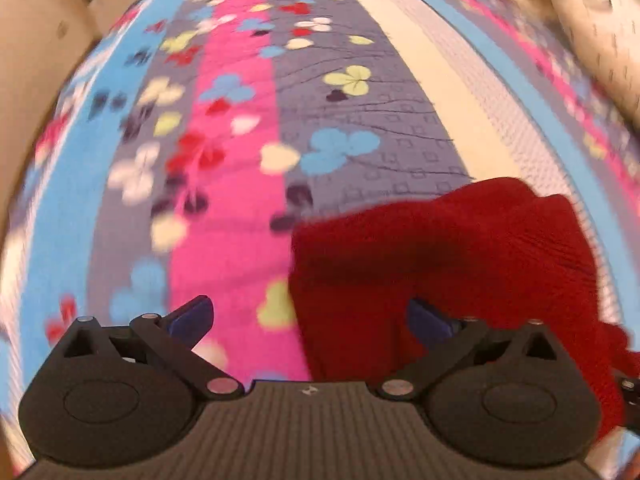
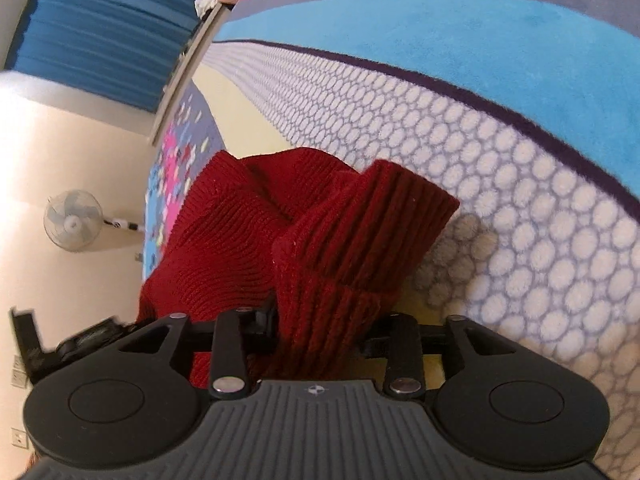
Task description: Fold small clothes
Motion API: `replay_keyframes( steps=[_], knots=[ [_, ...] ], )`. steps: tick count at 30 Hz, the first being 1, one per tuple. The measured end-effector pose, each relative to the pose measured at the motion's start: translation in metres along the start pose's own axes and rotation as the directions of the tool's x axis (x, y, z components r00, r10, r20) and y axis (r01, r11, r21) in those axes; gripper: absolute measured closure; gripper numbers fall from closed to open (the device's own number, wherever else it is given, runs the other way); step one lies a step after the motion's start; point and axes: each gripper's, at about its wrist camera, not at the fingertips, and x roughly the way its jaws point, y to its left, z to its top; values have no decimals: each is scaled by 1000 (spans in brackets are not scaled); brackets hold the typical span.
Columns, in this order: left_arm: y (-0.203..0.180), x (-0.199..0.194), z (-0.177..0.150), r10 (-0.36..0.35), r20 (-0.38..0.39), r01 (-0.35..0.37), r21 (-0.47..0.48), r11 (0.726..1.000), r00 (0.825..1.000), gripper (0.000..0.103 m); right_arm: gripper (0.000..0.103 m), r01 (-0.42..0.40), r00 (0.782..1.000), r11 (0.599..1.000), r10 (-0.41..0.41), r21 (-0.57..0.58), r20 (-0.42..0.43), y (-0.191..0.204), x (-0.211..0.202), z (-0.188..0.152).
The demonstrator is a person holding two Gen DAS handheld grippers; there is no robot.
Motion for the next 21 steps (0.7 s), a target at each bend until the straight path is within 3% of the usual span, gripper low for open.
replay_keyframes(
  steps=[2, 4, 6, 9, 11, 13, 15, 17, 18, 20, 21],
  knots=[
    [12, -8, -24, -60, -3, 59, -95, 994, 998, 0, 40, 31, 1000, 999, -31, -26, 1, 1, -3, 3],
    [17, -12, -53, -121, -15, 116, -179, 977, 993, 0, 31, 61, 998, 996, -61, -65, 14, 0, -9, 8],
    [17, -11, -77, -164, -17, 154, -251, 956, 986, 0, 31, 74, 997, 993, -72, -96, 18, -3, -13, 15],
    [5, -13, -107, -170, 12, 165, -296, 941, 985, 6, 50, 53, 998, 987, -58, -151, -29, -8, -15, 22],
    [-3, -17, -121, -168, 29, 169, -299, 939, 985, 39, 58, 71, 996, 972, -80, -223, -34, -2, -15, 21],
    [-3, -21, -131, -164, 26, 163, -339, 927, 986, 44, 58, 98, 994, 961, -109, -257, -29, 2, -14, 17],
    [-3, -29, -135, -115, 18, 114, -316, 942, 993, 44, 56, 124, 991, 948, -135, -294, -19, 7, -16, 11],
    [1, -40, -125, -98, 34, 103, -272, 957, 995, 40, 37, 159, 986, 931, -165, -327, 11, 13, -22, 8],
    [4, -49, -114, -74, 62, 87, -246, 965, 995, 38, 32, 182, 983, 919, -183, -350, 30, 16, -27, 10],
    [10, -62, -81, -7, 140, 38, -214, 976, 990, 15, 32, 202, 979, 876, -186, -439, 80, 28, -39, 18],
    [11, -66, -65, 22, 172, 14, -208, 978, 985, 12, 32, 208, 978, 852, -178, -481, 106, 35, -43, 23]
  ],
)
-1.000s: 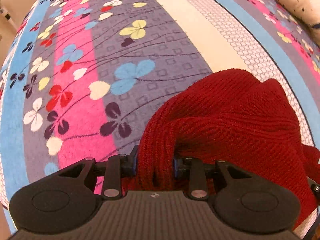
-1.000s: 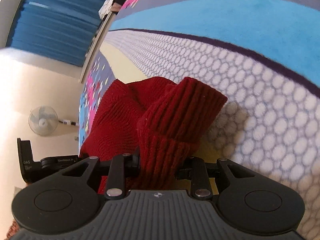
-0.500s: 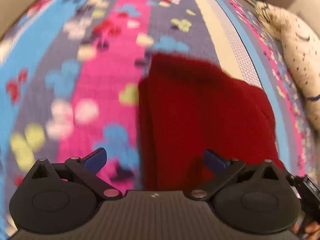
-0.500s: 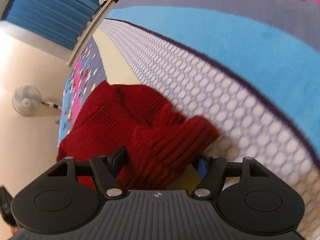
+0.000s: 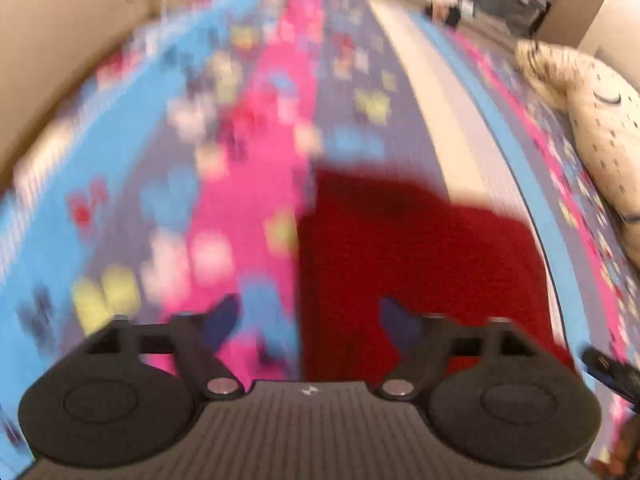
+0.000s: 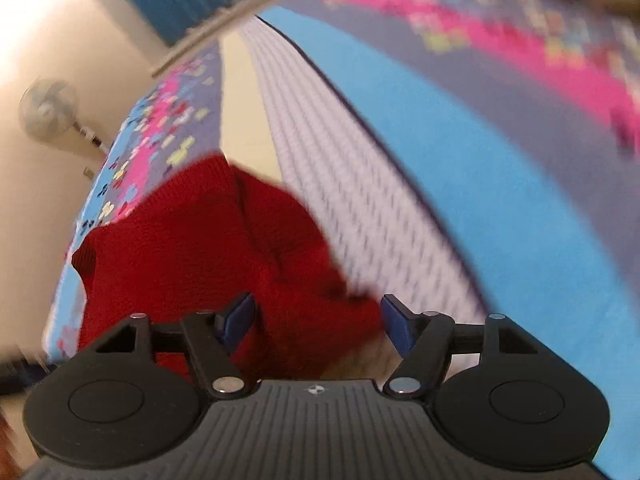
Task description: Fold small clothes
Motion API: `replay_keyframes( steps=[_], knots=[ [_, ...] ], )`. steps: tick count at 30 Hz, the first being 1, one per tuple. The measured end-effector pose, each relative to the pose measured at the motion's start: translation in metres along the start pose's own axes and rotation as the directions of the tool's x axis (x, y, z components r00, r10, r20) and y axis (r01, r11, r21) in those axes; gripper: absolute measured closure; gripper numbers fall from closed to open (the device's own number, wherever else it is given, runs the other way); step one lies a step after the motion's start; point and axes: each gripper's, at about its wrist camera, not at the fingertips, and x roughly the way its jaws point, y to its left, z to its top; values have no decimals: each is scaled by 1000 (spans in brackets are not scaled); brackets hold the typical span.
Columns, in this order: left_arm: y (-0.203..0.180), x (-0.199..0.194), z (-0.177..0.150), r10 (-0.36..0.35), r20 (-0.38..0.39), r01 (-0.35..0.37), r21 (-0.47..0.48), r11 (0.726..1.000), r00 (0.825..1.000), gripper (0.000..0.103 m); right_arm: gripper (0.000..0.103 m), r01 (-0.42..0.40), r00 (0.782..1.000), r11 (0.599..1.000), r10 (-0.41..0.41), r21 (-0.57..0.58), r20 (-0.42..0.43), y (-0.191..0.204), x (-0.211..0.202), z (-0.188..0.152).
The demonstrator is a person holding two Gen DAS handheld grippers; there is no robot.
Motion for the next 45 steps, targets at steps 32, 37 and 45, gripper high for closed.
replay_keyframes(
  steps=[32, 37, 45],
  knots=[
    [-58, -98, -80, 92, 10, -93, 159, 983, 996, 0, 3, 84, 995, 947, -65, -309, 72, 86, -90, -38],
    [-72, -152, -138, 50, 2, -49, 161, 986, 999, 0, 2, 143, 984, 932, -96, -334, 152, 89, -149, -83],
    [-80, -192, -193, 67, 40, -74, 184, 980, 997, 0, 2, 132, 984, 925, -79, -357, 159, 87, -199, -118]
  ],
)
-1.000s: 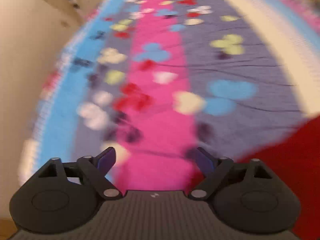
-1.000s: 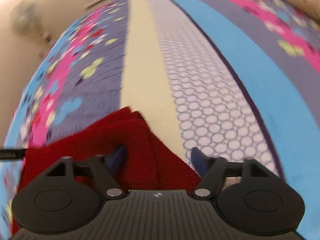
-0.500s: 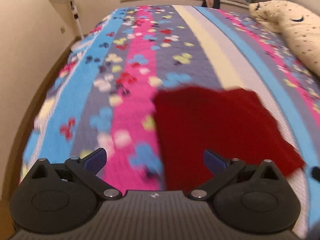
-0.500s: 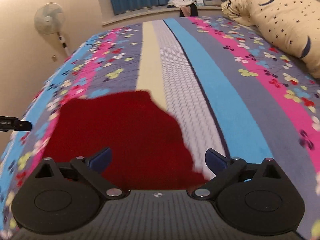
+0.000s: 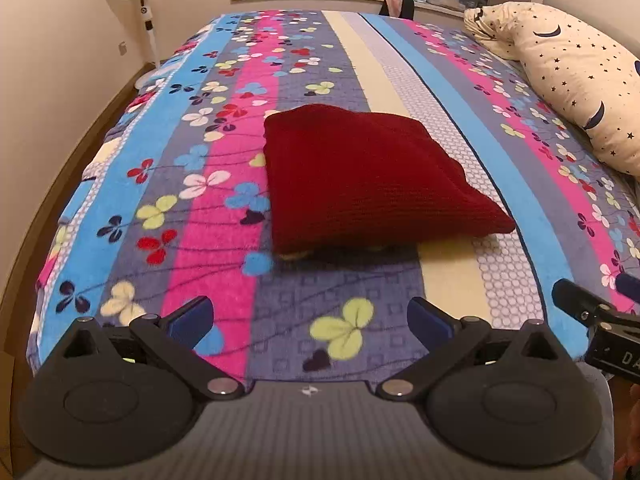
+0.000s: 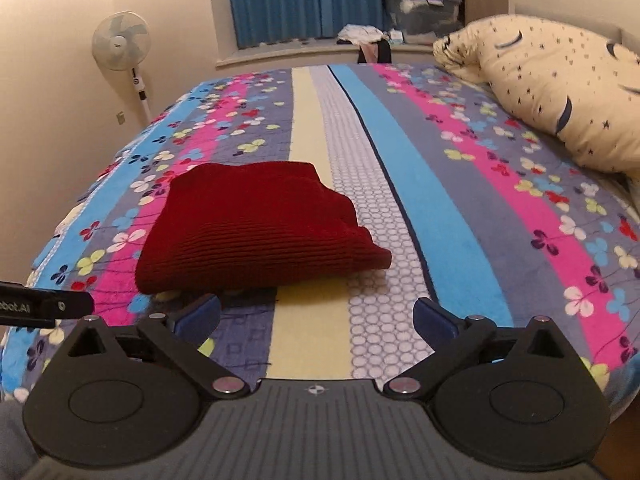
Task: Fold small clothes
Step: 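Release the folded sweater and pull both tools back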
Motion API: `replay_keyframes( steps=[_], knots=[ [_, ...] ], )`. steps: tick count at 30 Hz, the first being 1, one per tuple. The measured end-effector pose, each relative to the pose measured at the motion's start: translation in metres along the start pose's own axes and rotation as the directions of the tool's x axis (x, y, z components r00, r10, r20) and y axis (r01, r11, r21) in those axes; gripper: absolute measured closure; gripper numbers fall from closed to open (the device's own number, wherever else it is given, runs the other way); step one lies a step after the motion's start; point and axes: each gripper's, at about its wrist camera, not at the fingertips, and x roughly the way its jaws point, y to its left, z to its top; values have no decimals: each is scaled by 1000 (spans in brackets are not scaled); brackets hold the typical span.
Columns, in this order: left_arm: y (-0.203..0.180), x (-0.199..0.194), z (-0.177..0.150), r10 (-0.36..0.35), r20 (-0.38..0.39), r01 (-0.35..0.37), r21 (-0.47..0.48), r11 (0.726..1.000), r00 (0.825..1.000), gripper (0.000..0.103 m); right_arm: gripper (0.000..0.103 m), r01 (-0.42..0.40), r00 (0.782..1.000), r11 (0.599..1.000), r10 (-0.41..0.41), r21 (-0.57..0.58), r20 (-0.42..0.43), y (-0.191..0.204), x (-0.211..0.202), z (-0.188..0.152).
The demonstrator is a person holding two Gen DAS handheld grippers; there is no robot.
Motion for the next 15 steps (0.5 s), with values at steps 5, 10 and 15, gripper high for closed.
replay_keyframes(
  steps=[5, 10, 15],
  knots=[
    [0, -5, -9, 25, 16, -26, 14, 1000, 1000, 0, 1, 9, 999, 999, -7, -47, 35, 7, -21, -11],
    [3, -6, -13, 26, 30, -26, 1, 1000, 999, 0, 1, 17, 999, 999, -16, -40, 29, 9, -23, -19],
    [-1, -9, -14, 31, 44, -32, 32, 999, 999, 0, 1, 15, 1000, 999, -14, -40, 28, 12, -24, -20]
  ],
)
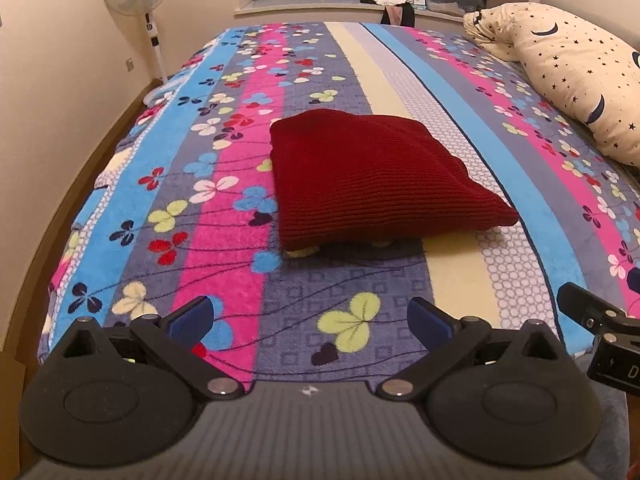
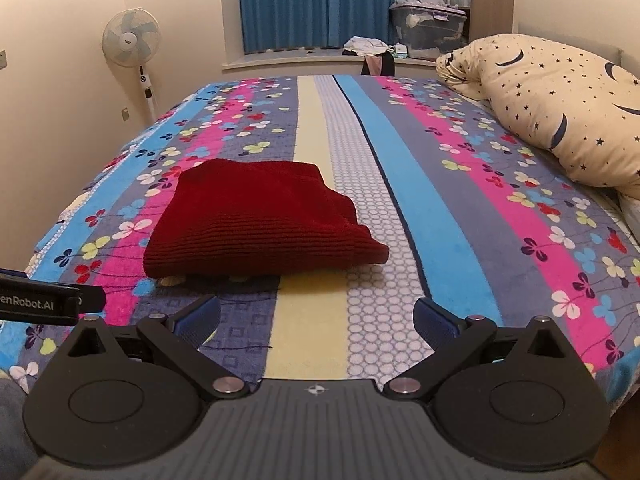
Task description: Fold small clothes
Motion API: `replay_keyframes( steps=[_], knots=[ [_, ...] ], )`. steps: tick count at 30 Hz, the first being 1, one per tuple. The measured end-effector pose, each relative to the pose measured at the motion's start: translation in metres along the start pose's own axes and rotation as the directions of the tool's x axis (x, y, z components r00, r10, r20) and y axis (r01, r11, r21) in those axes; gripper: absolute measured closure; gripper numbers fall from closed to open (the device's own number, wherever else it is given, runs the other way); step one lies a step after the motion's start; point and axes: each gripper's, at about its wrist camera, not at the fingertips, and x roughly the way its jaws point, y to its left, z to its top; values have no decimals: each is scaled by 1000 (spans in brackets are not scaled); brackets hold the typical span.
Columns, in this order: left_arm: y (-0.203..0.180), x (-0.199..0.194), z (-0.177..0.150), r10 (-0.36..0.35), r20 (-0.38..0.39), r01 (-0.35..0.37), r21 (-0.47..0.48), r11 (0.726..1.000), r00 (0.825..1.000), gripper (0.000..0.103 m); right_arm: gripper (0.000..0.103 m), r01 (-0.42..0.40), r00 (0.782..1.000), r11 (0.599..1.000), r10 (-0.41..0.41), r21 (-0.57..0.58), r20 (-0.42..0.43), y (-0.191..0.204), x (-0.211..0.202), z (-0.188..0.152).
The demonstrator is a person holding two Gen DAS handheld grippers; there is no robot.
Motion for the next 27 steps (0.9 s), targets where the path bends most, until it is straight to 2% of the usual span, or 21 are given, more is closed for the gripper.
replay_keyframes(
  steps=[27],
  knots=[
    [1, -2, -3, -3, -6, 3, 19, 1000, 1000, 0, 1, -10, 1000, 1000, 10, -3, -2, 2, 2, 2]
  ],
)
